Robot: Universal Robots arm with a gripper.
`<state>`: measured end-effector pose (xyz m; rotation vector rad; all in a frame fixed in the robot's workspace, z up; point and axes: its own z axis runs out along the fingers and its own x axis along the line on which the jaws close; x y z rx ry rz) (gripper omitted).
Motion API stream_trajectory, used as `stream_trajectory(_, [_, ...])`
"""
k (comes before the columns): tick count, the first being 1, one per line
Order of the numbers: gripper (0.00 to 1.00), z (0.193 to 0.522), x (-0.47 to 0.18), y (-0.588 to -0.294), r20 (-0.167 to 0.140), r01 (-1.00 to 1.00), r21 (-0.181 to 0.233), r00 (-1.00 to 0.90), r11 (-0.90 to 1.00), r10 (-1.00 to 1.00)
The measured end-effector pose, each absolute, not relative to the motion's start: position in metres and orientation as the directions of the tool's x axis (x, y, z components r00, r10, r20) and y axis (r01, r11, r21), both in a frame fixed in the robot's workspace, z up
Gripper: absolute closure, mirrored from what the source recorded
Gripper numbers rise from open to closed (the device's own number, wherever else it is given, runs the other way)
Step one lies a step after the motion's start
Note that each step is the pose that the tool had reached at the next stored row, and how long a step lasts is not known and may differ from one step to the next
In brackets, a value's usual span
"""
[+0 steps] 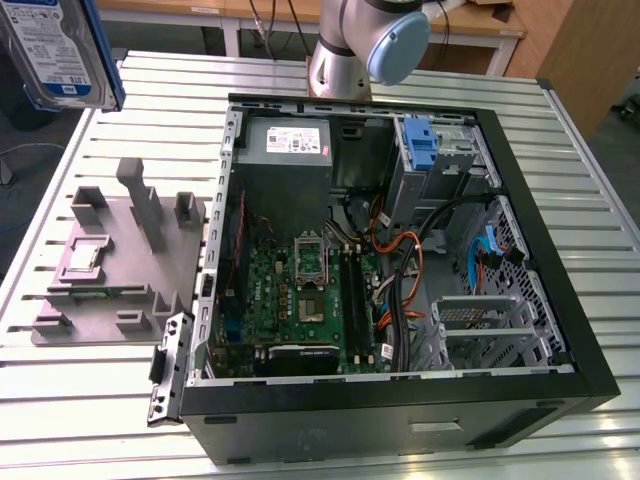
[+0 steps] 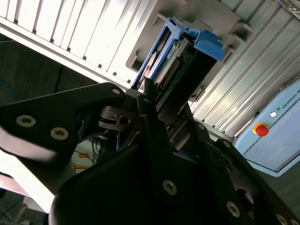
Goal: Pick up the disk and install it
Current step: 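Pick up the disk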
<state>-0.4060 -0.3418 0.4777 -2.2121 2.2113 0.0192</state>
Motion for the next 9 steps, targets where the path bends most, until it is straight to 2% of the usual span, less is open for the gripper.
stream_trajectory(9, [0.65,0.478,-0.393,-0.342,-0.018,-1.0,-0.001,0.0,0.0,-1.0])
